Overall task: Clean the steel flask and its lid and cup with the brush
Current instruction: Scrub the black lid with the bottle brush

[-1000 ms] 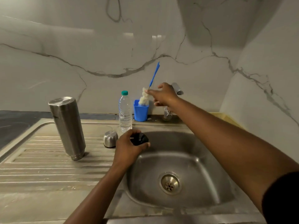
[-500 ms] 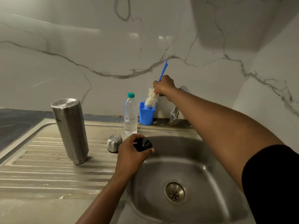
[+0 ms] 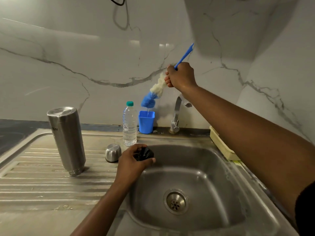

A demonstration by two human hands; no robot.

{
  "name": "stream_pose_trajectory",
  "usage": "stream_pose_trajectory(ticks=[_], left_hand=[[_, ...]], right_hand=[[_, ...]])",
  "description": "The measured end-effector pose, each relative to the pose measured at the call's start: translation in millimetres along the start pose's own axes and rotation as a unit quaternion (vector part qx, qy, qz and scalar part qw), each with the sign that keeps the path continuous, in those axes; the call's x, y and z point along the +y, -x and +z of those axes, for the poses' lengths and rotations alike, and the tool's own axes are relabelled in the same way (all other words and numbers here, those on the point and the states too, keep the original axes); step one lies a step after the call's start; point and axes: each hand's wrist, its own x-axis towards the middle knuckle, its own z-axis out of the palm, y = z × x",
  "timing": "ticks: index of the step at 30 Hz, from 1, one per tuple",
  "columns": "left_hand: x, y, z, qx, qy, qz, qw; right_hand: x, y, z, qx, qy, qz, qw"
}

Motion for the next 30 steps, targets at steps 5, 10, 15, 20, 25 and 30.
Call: stream_pose_trajectory(ticks=[5, 10, 15, 20, 25, 30], left_hand=[[-1, 0, -1, -0.007, 0.022, -0.013, 1.000], [-4, 2, 0, -0.008, 0.028, -0.023, 0.999], [-6, 4, 4, 0.007, 0.044, -0.054, 0.998], [-5, 3, 5, 0.007, 0.041, -0.043, 0.998], [0, 3, 9, -0.009, 0.037, -0.019, 0.999], [1, 0, 9, 0.003, 0.058, -0.020, 0.998]], right_hand=[[1, 43, -38, 0.019, -0.063, -0.016, 0.998], [44, 112, -72, 0.041, -0.140, 0.009, 0.989], [106, 172, -88, 0.005, -0.263, 0.034, 0.964], [142, 197, -97, -0.043, -0.309, 0.046, 0.949], [166, 207, -103, -0.077, -0.322, 0.053, 0.942], [171, 206, -112, -0.099, -0.290, 0.054, 0.950]])
